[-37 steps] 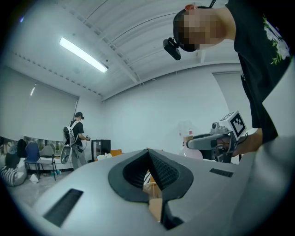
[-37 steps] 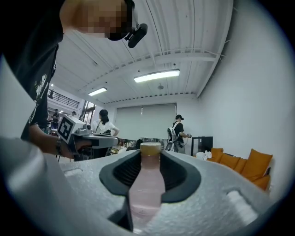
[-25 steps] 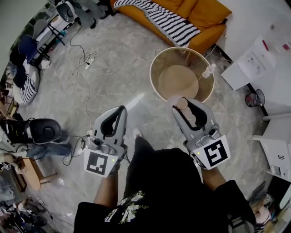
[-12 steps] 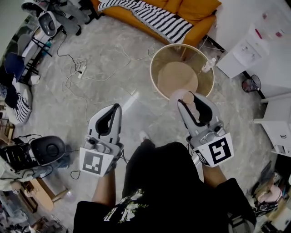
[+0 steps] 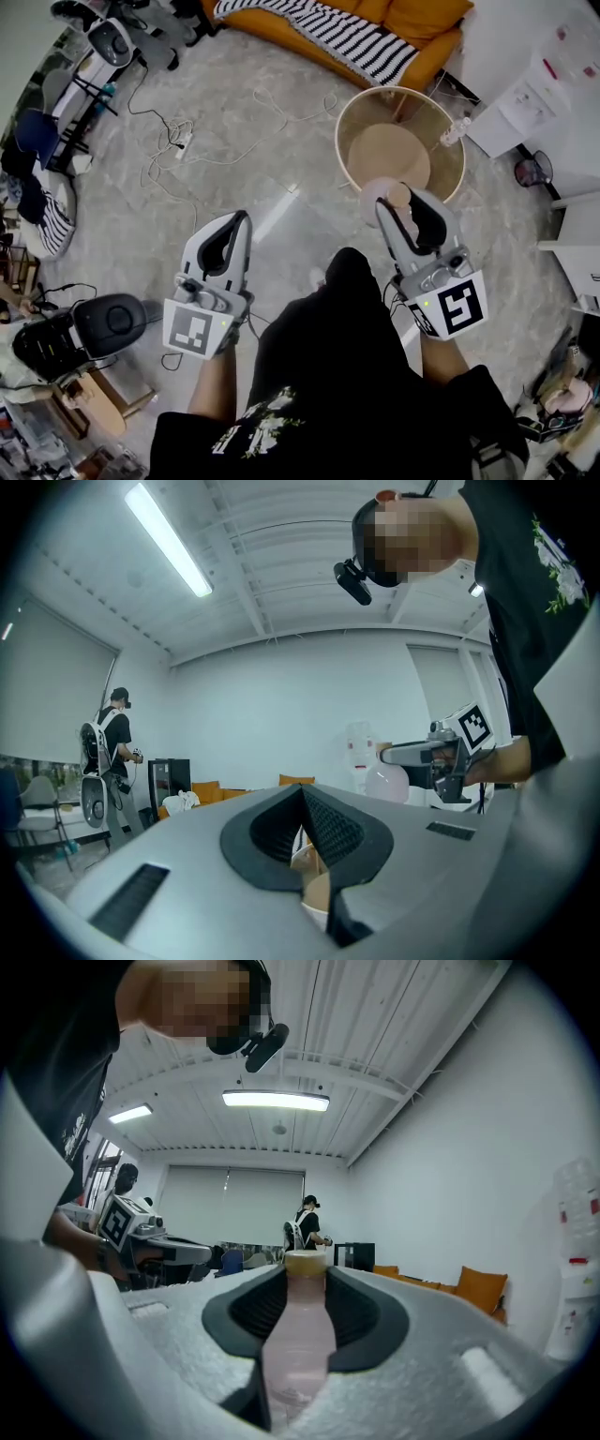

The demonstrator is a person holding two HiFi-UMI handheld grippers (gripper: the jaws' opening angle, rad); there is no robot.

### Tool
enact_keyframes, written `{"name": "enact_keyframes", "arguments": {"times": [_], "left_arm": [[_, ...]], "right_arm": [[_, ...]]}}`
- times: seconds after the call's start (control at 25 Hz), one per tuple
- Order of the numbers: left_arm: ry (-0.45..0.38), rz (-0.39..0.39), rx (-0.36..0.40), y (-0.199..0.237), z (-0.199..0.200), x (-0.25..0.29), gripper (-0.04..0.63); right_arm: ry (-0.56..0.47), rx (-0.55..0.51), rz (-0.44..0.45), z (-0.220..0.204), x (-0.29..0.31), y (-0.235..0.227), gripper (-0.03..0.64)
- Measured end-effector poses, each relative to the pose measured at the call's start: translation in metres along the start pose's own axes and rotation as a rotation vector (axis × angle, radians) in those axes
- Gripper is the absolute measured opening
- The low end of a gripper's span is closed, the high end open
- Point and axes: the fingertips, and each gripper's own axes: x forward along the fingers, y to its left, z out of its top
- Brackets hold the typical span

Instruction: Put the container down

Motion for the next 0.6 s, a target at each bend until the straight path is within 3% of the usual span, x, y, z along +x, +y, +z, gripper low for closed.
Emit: {"name": "enact_keyframes", "arguments": {"times": [0.28, 0.6], "left_arm": [[0.008, -0.031, -0.012, 0.015, -0.013, 0.015, 0.001], [0.011, -0.029, 0.011, 0.078, -0.013, 0.034, 0.002]], "right_arm": [[0.026, -0.001, -0.030, -0.012, 0.021, -0.011, 0.121], [0.021, -0.009, -0.037, -0.013, 0.084, -0.013, 0.121]]}}
